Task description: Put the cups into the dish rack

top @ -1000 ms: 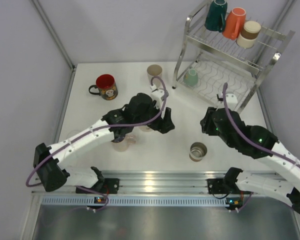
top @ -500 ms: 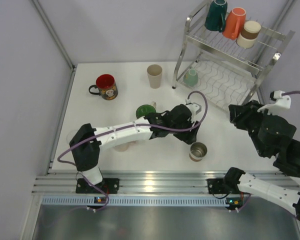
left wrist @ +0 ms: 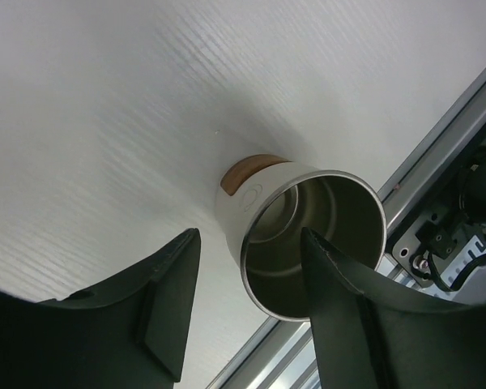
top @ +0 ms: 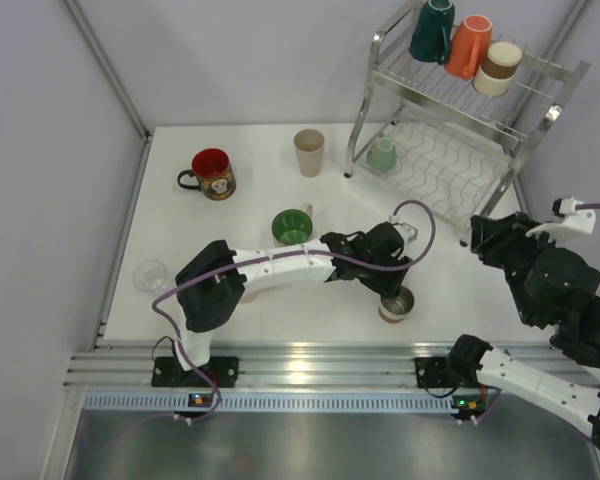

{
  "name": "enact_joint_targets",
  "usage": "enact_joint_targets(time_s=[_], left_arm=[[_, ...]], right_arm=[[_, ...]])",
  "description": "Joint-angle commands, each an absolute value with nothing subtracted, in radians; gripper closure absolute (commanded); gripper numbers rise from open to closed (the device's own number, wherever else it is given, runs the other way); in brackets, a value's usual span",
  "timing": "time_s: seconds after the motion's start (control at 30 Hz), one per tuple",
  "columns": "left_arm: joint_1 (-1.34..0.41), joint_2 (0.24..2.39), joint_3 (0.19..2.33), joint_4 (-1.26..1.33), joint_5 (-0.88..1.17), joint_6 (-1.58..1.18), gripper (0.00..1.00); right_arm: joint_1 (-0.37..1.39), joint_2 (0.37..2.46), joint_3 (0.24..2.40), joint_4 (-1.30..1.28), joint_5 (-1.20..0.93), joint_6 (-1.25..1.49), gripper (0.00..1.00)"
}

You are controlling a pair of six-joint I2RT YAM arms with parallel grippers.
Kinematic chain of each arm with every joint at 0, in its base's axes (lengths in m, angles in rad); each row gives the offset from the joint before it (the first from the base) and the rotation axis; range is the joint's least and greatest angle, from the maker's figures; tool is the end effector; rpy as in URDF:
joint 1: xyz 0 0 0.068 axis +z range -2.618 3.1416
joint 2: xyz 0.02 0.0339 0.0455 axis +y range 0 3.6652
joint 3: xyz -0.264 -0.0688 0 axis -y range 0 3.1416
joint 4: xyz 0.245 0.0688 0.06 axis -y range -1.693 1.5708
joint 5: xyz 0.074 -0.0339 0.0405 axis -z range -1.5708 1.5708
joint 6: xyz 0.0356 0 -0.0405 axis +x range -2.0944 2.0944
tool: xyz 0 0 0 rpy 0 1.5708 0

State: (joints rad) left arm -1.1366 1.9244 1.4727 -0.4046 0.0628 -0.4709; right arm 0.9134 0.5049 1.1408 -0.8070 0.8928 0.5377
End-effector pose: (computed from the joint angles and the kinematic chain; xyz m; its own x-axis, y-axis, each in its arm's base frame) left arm 0.1788 -0.3909 0.2255 -0.7018 0.4372 -0.5624 0.6781 0.6518 -0.3395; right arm 0.0497 0.0189 0.4186 -0.1035 0.3917 -0.9143 0.0296 0.9200 0.3908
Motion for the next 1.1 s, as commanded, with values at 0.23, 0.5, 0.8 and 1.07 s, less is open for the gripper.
enact_joint_targets(time_s=[0.23, 0.5, 0.8, 1.07], left_arm=[[-1.144, 1.908, 1.506, -0.383, 0.038, -0.463, 0.84], [-1.057, 1.737, 1.487, -0.37, 0.02, -0.417, 1.0], [-0.654, 1.296, 1.151, 0.139, 0.488, -0.639, 1.0], [-0.548, 1.12, 1.066, 0.473, 0.638, -0.797, 1.0]], right_arm=[[0.914, 0.531, 1.134, -0.7, 0.79, 0.489, 0.62], [0.914, 0.514, 1.048, -0.471, 0.439, 0.457, 0.49], [0.916, 0.526, 0.885, -0.111, 0.006, 0.515, 0.22], [0.914, 0.626, 0.877, 0.063, -0.14, 0.571, 0.01]])
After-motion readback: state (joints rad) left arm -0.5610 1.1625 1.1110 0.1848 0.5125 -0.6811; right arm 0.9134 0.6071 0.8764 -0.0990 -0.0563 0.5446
